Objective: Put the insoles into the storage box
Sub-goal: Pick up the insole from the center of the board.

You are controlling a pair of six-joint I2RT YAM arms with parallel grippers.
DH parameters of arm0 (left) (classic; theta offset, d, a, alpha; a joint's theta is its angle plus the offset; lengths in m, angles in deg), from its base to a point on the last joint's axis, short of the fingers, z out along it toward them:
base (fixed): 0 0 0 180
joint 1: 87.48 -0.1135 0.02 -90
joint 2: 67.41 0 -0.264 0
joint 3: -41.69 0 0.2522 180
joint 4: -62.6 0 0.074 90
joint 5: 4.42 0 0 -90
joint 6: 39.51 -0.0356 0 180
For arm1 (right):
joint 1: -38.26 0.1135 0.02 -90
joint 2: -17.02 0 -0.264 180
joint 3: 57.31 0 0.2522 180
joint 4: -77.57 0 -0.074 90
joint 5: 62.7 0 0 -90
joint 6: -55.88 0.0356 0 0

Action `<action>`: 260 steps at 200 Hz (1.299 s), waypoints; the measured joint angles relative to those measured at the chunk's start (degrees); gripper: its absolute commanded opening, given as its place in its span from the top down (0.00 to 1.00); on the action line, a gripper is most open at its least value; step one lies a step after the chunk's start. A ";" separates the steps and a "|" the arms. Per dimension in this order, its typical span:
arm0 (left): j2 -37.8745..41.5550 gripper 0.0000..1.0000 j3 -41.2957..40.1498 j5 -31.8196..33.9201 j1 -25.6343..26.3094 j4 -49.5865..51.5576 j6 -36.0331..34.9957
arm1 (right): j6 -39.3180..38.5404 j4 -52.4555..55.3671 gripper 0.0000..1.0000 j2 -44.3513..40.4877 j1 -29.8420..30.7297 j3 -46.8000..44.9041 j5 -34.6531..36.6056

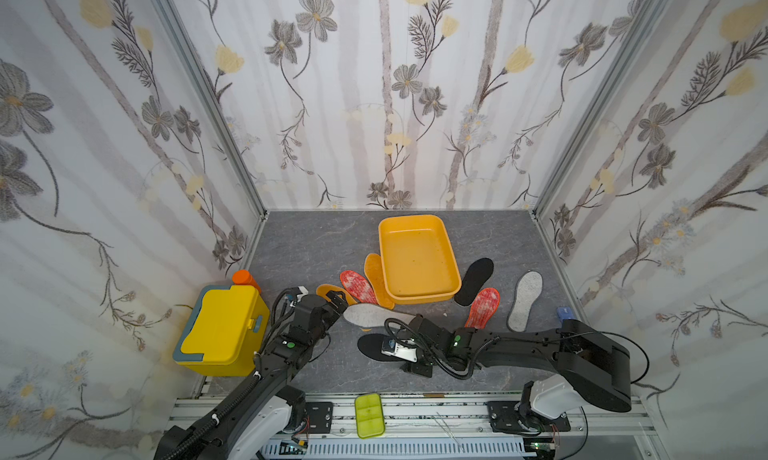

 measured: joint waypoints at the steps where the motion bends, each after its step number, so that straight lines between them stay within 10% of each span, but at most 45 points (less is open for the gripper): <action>1: 0.00 0.00 0.00 0.00 0.00 0.00 0.00 | 0.00 0.00 0.49 0.07 0.04 0.02 0.00; 260: 0.74 0.00 2.38 0.17 -0.70 0.76 -1.57 | -0.20 -5.27 0.94 8.07 0.76 2.73 3.67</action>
